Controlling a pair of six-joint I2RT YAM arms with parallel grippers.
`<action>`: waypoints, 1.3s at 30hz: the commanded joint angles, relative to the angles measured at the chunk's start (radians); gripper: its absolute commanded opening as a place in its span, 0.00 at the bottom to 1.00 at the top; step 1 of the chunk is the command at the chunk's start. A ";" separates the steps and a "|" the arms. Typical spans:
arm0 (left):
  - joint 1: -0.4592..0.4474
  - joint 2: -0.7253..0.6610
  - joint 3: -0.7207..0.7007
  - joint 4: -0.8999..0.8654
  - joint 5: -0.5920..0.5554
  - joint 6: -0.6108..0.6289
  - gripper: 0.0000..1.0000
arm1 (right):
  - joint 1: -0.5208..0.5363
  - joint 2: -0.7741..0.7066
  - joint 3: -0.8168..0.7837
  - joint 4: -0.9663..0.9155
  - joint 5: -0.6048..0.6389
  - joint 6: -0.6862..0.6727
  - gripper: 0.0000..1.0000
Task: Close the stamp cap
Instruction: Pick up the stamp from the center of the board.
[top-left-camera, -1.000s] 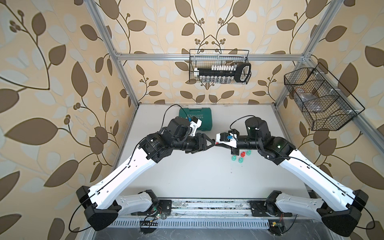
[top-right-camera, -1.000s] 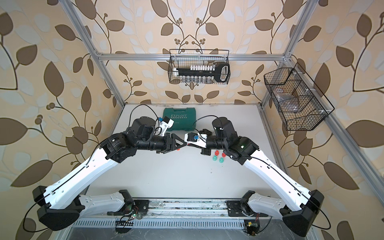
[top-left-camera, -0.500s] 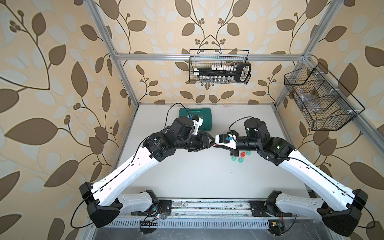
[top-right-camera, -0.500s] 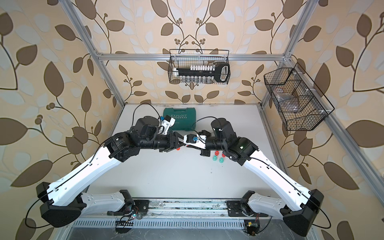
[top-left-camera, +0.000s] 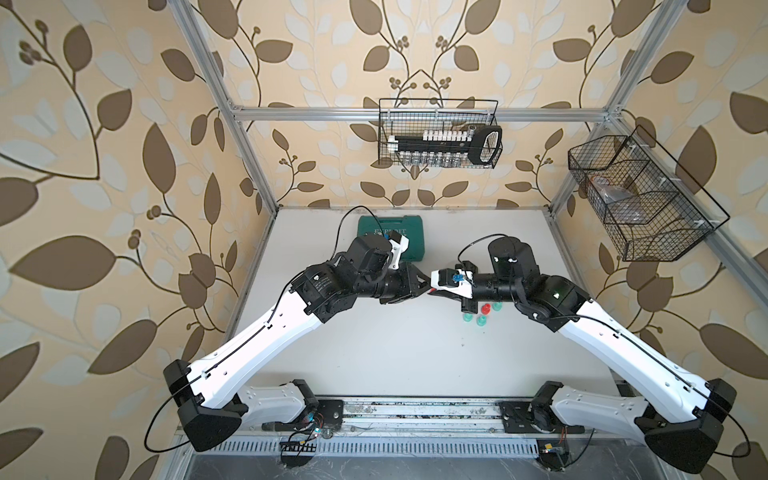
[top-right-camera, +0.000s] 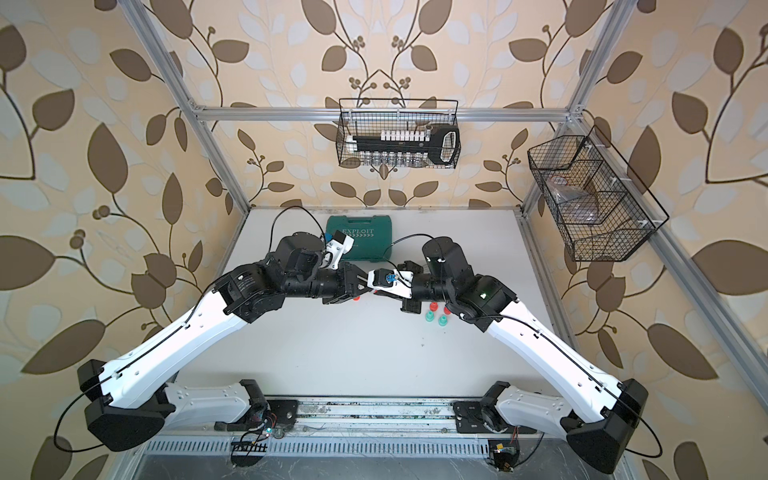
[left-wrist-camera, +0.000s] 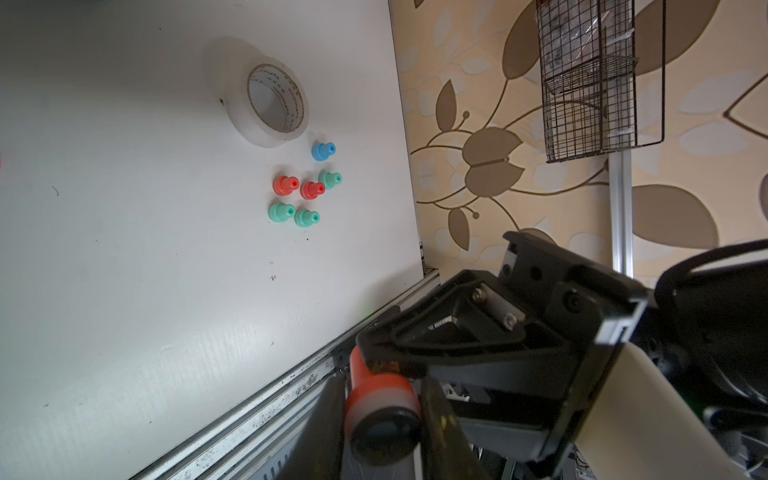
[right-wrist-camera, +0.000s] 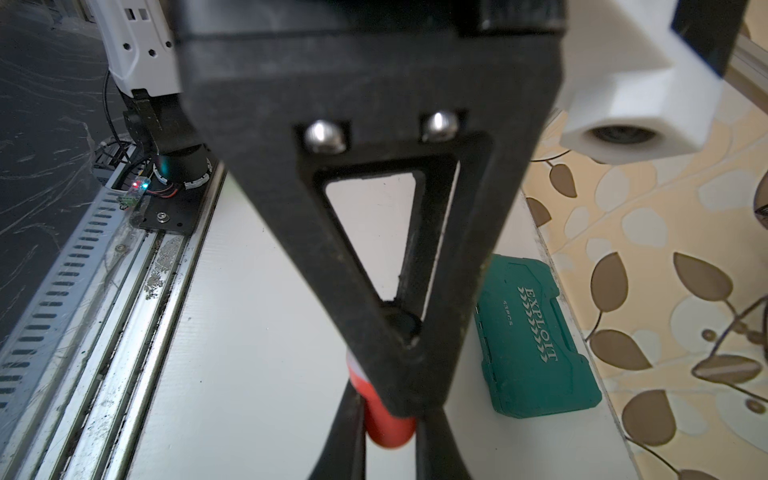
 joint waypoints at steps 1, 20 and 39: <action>-0.011 -0.003 0.022 0.015 -0.017 0.009 0.23 | 0.005 -0.023 -0.012 0.014 0.007 0.019 0.09; -0.011 -0.077 0.127 0.191 0.156 -0.032 0.15 | 0.005 -0.227 -0.104 0.345 -0.115 0.183 0.43; -0.011 -0.108 0.270 0.307 0.402 -0.059 0.14 | 0.005 -0.220 -0.023 0.743 -0.345 0.458 0.40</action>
